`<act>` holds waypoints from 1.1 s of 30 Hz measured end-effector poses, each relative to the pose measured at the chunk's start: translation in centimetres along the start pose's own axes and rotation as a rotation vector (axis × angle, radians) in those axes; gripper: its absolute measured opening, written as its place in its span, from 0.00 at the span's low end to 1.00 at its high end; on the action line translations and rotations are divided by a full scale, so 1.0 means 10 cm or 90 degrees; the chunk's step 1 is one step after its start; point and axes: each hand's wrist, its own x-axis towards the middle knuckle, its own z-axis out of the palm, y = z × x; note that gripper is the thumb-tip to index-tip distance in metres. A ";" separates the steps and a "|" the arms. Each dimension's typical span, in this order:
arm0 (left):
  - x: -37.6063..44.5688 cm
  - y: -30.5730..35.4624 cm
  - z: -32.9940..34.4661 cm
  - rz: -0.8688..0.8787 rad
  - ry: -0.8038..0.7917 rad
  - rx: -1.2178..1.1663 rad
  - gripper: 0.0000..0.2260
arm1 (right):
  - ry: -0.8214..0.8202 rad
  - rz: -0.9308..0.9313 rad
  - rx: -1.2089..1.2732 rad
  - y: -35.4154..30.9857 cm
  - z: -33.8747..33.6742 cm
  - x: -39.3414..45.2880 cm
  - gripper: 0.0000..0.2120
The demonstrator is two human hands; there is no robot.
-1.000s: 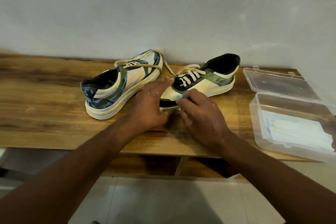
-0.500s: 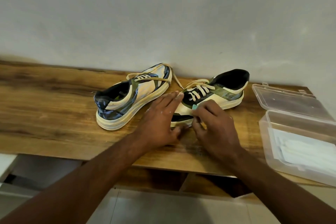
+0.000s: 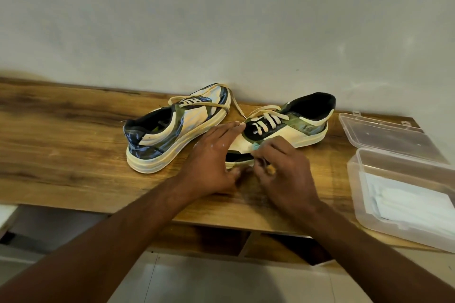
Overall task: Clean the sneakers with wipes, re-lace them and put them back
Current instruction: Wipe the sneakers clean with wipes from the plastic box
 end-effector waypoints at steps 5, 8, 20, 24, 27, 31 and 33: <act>0.03 -0.01 -0.01 -0.014 0.002 -0.021 0.44 | 0.099 0.076 -0.003 0.28 -0.25 0.12 0.08; 0.06 0.00 -0.03 -0.051 0.012 -0.059 0.47 | 0.166 0.112 0.007 0.42 -0.34 0.15 0.07; -0.01 0.04 0.07 -0.118 0.060 -0.082 0.48 | 0.129 0.070 -0.025 0.32 -0.20 0.10 0.10; -0.03 0.10 0.05 -0.105 0.055 -0.056 0.47 | 0.203 0.150 -0.010 0.40 -0.20 0.11 0.15; -0.04 0.11 0.04 -0.094 0.048 -0.042 0.47 | 0.157 0.089 0.020 0.20 -0.02 0.03 0.17; -0.04 0.09 0.03 -0.086 0.045 -0.051 0.46 | 0.065 0.000 0.022 0.04 0.05 -0.03 0.14; -0.03 0.07 0.03 -0.092 0.047 -0.054 0.47 | 0.085 0.018 0.015 0.14 -0.03 0.02 0.11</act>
